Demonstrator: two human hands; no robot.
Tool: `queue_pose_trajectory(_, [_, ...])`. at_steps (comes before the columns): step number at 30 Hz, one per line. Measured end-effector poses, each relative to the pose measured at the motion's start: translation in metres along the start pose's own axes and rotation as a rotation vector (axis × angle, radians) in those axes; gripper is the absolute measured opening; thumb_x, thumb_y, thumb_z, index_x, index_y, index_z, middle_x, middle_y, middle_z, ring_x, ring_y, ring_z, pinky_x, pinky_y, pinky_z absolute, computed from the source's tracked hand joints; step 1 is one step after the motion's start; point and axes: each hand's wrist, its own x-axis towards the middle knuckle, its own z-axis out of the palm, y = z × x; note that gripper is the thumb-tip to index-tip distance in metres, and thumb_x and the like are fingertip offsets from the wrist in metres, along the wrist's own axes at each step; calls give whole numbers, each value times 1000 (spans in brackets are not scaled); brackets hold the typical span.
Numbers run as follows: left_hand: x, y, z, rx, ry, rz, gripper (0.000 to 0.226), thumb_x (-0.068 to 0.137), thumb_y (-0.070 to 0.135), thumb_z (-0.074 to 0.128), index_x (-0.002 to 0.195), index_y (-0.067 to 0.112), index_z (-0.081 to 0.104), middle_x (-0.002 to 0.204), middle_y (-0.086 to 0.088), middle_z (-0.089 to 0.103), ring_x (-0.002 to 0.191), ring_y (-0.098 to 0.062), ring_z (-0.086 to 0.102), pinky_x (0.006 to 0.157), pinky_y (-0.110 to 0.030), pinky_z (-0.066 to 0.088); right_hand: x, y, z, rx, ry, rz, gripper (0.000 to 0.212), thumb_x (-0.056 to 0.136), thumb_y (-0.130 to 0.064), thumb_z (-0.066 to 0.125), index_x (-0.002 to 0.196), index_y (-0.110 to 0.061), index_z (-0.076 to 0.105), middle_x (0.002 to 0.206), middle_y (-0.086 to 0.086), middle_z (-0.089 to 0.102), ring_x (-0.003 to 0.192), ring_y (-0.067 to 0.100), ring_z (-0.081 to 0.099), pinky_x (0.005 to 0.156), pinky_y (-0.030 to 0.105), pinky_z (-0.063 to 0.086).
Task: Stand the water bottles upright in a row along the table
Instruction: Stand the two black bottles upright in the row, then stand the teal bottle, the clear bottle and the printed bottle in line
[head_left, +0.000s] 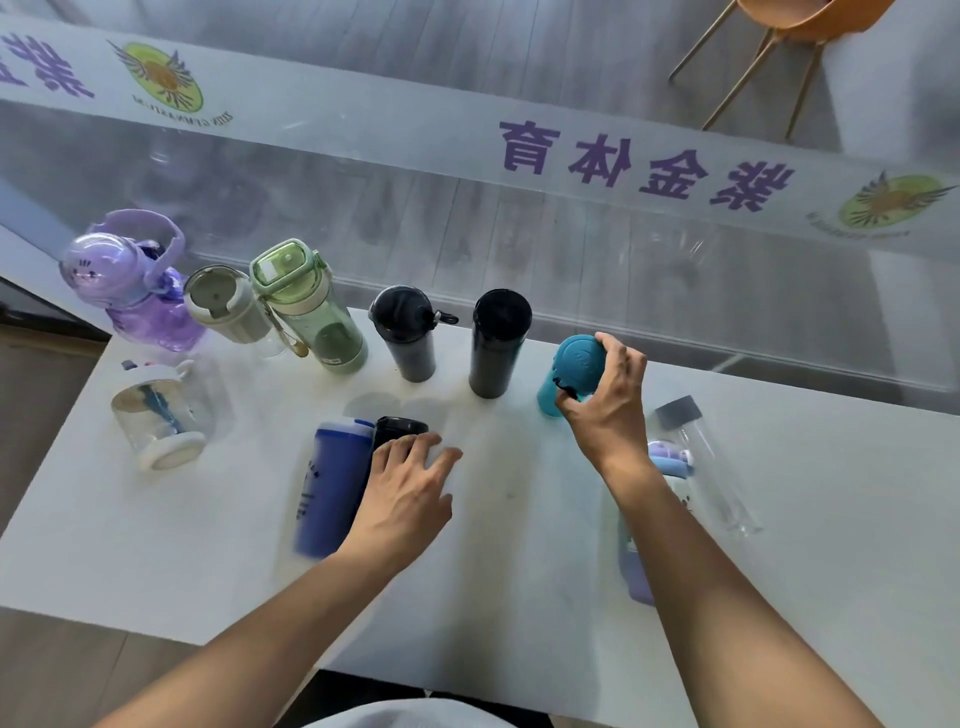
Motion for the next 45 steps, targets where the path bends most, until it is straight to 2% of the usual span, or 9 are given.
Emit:
queue_pose_trajectory(8, [-10,16,6,-10,-8,-35,51,80,31,69,128,28,53,138,-5,51,129,-29,42,108,-43,31,2,5,3,-6,17,-26,83,72,-18,81,144,-18,38,128,8,37,112,23,50,100,33,48])
queue_pose_trajectory(12, [-15,21,6,-11,-4,-18,50,82,32,66,130,29,50,138,-3,49,130,-29,41,109,-42,30,-4,9,-1,-48,-8,6,97,71,-28,84,151,-21,29,131,11,40,119,22,43,103,30,40])
queue_pose_trajectory(14, [-15,22,5,-14,-2,-3,50,82,32,66,130,29,51,138,-3,49,130,-28,41,109,-42,30,-11,13,-5,-93,-12,38,106,69,-35,85,154,-22,23,132,11,43,122,24,40,106,32,36])
queue_pose_trajectory(16, [-14,23,6,-18,0,23,50,81,32,67,129,29,52,136,-3,51,128,-29,43,107,-44,32,-23,17,-11,-144,-20,75,108,69,-35,85,155,-22,21,137,11,43,127,25,38,109,34,33])
queue_pose_trajectory(20, [-9,29,12,-42,-21,79,50,81,33,69,129,29,53,133,-3,53,125,-30,47,105,-44,34,-64,34,-24,-188,-24,181,90,78,-28,77,153,-24,29,140,10,39,130,27,43,113,38,35])
queue_pose_trajectory(27, [-2,56,24,-68,-82,154,49,84,31,65,131,26,53,131,-3,55,121,-32,49,102,-44,35,-120,64,-55,-218,-12,290,56,85,-25,68,138,-21,49,131,10,48,119,29,49,101,38,44])
queue_pose_trajectory(32, [4,95,32,-74,-94,204,48,87,33,59,134,26,50,133,-4,53,121,-32,48,103,-43,33,-122,98,-78,-191,14,343,49,85,-20,69,131,-14,55,123,12,53,114,32,54,99,41,45])
queue_pose_trajectory(38, [25,177,40,-75,-124,200,55,90,40,51,141,29,35,138,-4,43,120,-31,44,101,-42,34,-97,137,-108,-171,-31,326,46,89,-23,65,133,-16,55,126,10,55,115,30,56,101,45,46])
queue_pose_trajectory(45, [60,267,66,-215,-182,8,76,80,46,66,142,40,23,141,-7,28,113,-34,44,88,-46,45,-59,182,-137,-208,-100,279,44,87,-23,64,130,-14,58,122,13,58,111,31,59,98,41,47])
